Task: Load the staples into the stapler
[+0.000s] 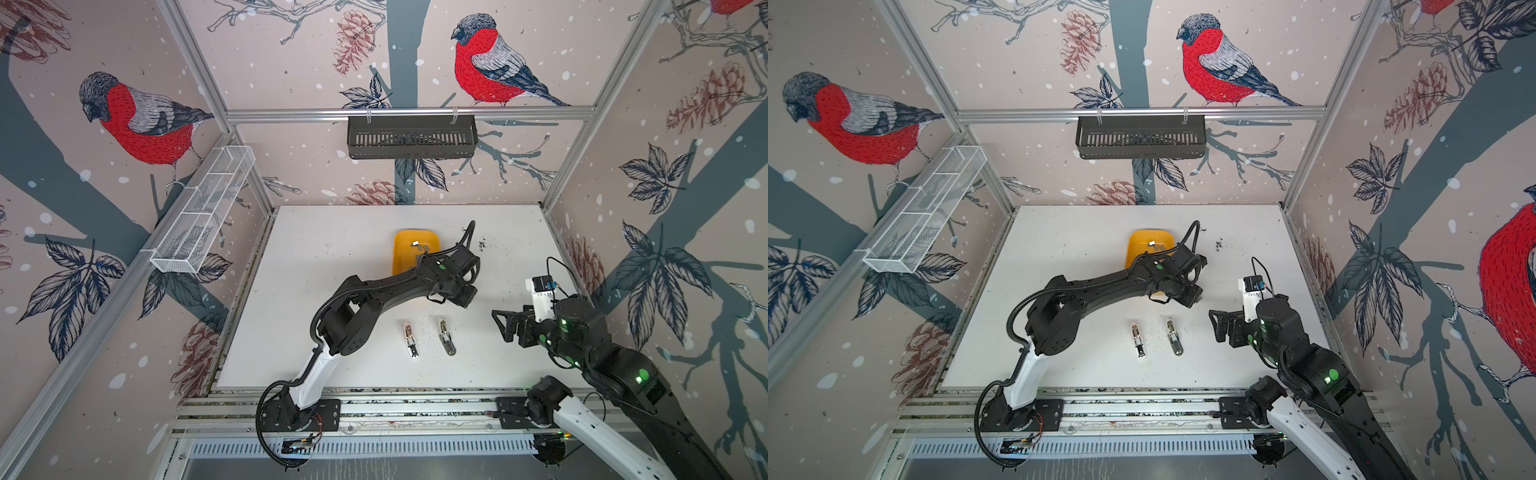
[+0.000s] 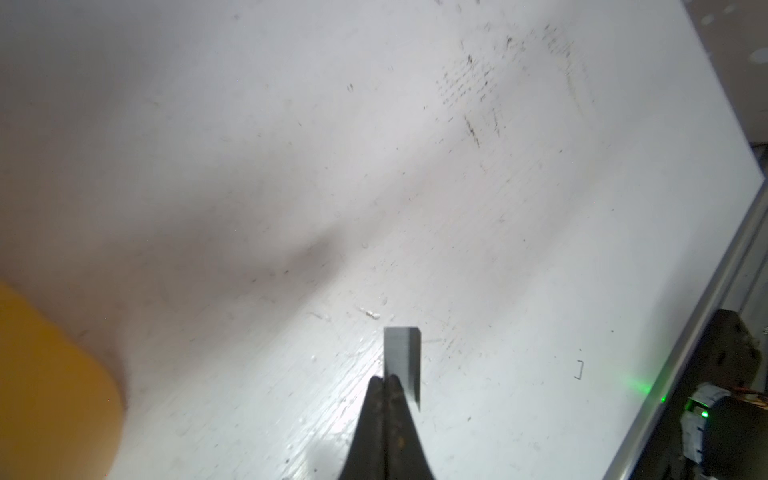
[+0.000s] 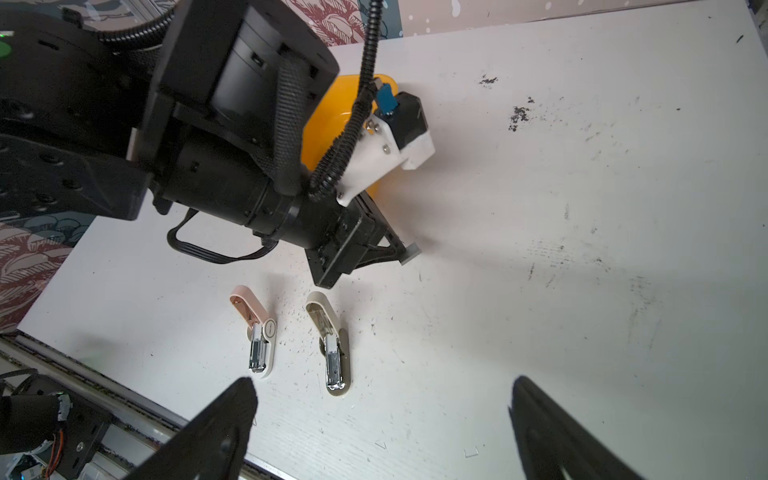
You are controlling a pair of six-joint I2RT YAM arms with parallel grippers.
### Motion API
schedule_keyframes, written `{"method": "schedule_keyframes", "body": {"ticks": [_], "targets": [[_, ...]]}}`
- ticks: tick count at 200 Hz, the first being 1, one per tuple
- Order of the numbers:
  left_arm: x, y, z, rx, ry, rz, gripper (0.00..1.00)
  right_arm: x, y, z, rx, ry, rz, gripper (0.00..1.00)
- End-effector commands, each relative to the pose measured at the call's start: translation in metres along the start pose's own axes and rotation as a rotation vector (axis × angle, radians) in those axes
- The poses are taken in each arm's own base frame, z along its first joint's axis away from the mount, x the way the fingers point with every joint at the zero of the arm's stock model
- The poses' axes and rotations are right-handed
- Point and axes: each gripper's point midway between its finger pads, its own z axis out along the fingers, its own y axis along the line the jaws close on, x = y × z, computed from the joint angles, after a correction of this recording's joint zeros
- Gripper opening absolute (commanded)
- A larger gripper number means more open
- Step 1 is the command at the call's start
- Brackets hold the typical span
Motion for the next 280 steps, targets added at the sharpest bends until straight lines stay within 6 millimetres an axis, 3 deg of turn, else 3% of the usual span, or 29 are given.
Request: {"method": "schedule_keyframes", "body": {"ticks": [1,27,67,133,221,280], "targets": [[-0.013,-0.005,-0.024,0.11,-0.054,0.005,0.0,-0.022,0.013,0.001,-0.061,-0.082,0.051,0.94],[-0.019,0.008,-0.056,0.143,-0.098,0.017,0.0,-0.03,0.027,0.007,-0.131,-0.105,0.076,0.93],[-0.023,0.032,-0.102,0.204,-0.163,-0.007,0.0,-0.035,0.032,0.022,-0.153,-0.111,0.107,0.93],[-0.028,0.056,-0.164,0.408,-0.3,-0.047,0.0,-0.048,0.05,0.054,-0.238,-0.13,0.159,0.93],[-0.036,0.072,-0.234,0.6,-0.514,-0.093,0.0,-0.106,0.097,0.081,-0.522,-0.23,0.269,0.86],[-0.039,0.063,-0.264,0.742,-0.635,-0.164,0.0,-0.141,0.119,0.089,-0.681,-0.294,0.348,0.75]]}}
